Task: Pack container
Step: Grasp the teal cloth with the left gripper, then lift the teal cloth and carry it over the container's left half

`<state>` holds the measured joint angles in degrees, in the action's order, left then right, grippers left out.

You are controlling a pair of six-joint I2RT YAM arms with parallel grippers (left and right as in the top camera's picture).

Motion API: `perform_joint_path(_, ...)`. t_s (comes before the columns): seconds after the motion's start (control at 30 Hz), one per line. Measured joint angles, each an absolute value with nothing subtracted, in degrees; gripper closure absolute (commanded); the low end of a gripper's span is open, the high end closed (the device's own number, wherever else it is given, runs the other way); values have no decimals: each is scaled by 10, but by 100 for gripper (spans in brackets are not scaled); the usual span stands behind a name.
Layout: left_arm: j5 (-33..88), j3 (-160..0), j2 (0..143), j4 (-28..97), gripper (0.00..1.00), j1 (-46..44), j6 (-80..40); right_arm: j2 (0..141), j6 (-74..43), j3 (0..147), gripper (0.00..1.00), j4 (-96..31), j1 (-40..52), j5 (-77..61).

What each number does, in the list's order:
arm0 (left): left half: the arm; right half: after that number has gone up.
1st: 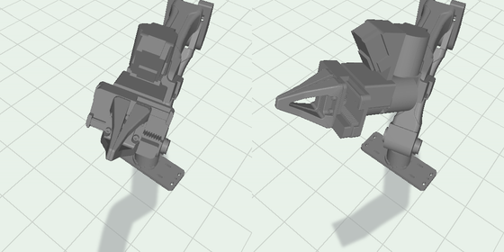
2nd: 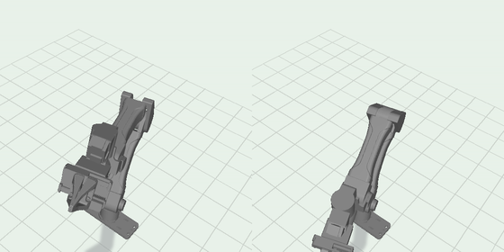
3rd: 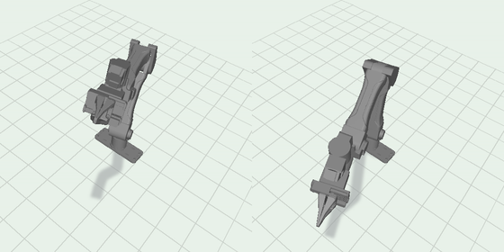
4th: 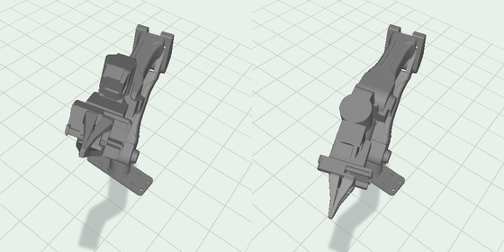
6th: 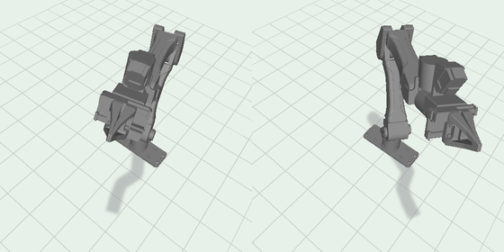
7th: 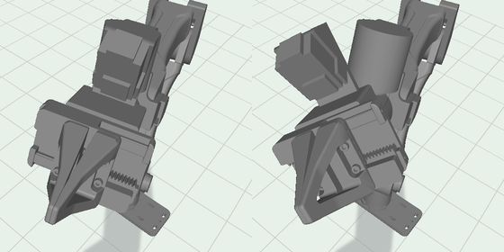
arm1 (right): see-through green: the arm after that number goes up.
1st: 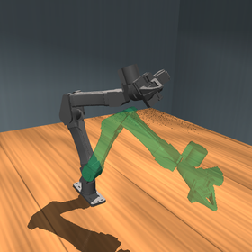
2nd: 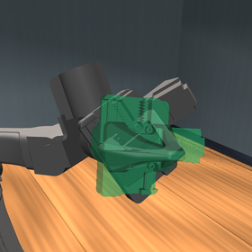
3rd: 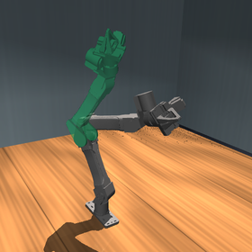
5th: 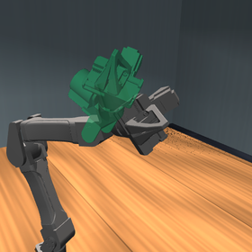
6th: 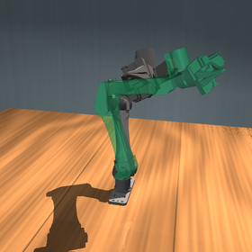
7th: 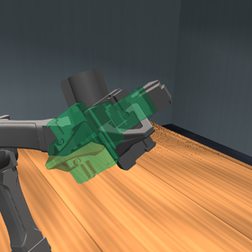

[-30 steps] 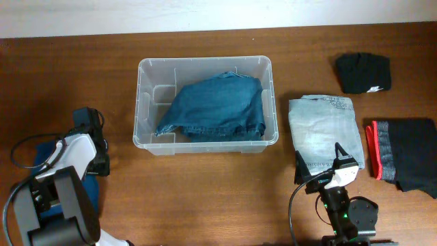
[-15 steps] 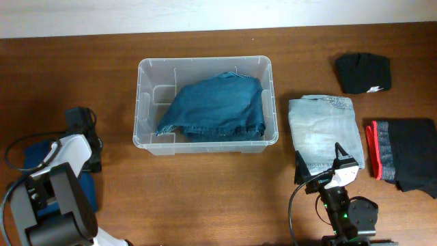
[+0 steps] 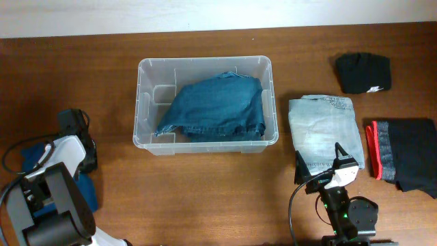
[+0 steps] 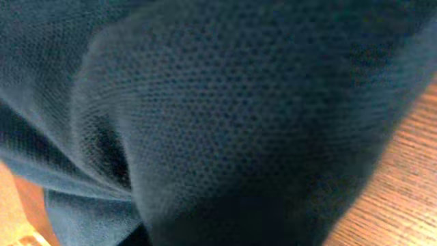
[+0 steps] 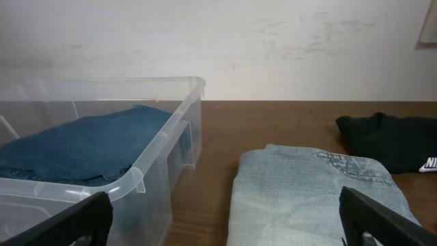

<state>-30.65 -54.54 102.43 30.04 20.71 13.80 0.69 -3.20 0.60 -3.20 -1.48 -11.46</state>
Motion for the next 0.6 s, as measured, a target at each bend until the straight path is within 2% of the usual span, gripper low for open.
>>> perform_joint_path(0.03,-307,-545,1024,300,96,207,138,7,-32,6,1,-32,-15,-115)
perform_joint_path(0.07,-307,-545,1024,299,99,207,138,7,-32,6,1,-32,-15,-115)
perform_joint_path(0.4,-299,-551,1025,301,99,208,95,7,-32,6,2,-32,-15,-115)
perform_joint_path(0.6,-176,-617,1029,357,99,221,60,7,-32,6,2,-32,-15,-115)
